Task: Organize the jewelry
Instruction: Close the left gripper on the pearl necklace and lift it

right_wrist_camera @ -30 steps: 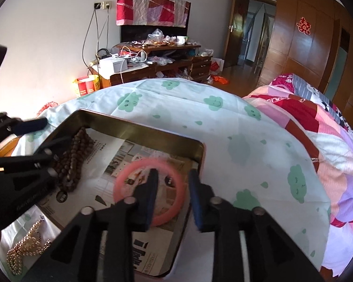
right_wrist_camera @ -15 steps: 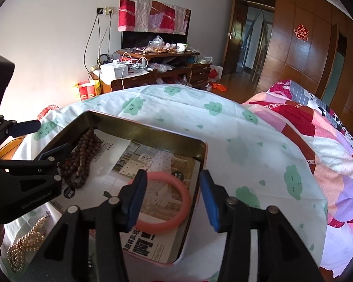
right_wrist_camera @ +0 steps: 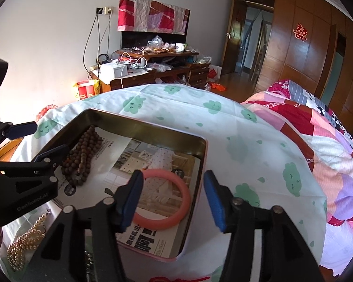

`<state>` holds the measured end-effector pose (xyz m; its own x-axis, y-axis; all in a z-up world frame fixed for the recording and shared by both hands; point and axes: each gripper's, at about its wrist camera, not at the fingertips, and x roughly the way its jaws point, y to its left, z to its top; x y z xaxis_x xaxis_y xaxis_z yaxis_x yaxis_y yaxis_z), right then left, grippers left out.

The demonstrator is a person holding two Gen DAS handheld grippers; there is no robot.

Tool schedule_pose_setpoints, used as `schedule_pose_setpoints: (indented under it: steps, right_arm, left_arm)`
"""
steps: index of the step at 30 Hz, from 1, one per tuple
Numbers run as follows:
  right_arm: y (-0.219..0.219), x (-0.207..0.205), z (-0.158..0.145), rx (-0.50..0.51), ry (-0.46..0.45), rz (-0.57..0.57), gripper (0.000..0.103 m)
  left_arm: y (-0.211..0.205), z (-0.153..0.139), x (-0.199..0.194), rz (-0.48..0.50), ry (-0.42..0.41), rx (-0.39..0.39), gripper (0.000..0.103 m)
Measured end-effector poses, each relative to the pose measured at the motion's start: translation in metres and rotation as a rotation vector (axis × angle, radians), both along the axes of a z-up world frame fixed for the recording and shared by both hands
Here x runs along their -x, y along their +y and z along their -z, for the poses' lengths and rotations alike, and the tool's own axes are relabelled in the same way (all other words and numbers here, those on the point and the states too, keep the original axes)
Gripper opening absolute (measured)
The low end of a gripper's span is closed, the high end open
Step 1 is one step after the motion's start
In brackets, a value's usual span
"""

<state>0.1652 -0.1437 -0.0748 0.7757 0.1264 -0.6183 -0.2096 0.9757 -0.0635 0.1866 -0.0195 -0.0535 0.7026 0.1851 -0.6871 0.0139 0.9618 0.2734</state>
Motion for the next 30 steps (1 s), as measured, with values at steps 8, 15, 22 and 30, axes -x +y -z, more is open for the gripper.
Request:
schedule_pose_setpoints:
  steps: [8,15,22,30]
  right_arm:
    - [-0.001,0.004,-0.001,-0.003,0.003,0.003,0.056]
    - [-0.013,0.031,-0.003,-0.019,-0.001,0.021,0.068]
    - [-0.020,0.057,0.004,-0.004,0.022,0.024,0.069]
    - [-0.032,0.093,0.014,0.010,0.048,0.046,0.069]
  left_arm:
    - [0.007,-0.006,0.012,-0.010,0.003,0.020,0.068]
    - [0.028,-0.013,0.050,-0.009,-0.008,0.051,0.068]
    - [0.029,-0.004,0.084,-0.010,0.027,0.057,0.068]
    - [0.007,0.010,0.122,0.056,0.069,0.023,0.067]
